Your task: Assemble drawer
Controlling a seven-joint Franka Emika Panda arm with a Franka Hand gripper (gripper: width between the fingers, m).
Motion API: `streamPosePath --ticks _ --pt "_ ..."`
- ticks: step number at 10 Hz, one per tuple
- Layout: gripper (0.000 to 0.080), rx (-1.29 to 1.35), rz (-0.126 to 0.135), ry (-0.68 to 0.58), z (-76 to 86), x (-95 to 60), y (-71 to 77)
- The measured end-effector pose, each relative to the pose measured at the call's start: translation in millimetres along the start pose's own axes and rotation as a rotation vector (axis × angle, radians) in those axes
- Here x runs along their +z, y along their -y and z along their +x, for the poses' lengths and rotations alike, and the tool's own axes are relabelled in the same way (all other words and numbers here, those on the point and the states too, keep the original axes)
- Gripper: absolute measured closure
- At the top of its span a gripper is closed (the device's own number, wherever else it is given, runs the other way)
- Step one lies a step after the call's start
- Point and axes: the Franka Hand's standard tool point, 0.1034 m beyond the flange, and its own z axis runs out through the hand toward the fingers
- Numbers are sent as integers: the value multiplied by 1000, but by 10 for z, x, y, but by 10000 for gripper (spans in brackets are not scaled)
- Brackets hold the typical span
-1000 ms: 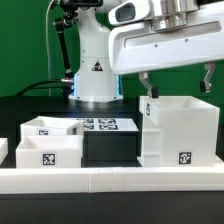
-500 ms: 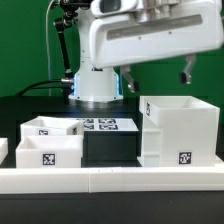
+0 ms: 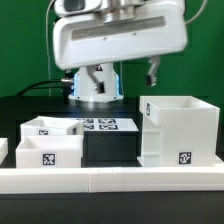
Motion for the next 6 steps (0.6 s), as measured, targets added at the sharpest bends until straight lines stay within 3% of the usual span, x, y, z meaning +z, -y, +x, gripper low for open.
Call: streamPosePath --ticks 3,6 --pt "151 -47 -13 9 -107 230 -339" --pt "151 -49 -9 16 -104 248 -349"
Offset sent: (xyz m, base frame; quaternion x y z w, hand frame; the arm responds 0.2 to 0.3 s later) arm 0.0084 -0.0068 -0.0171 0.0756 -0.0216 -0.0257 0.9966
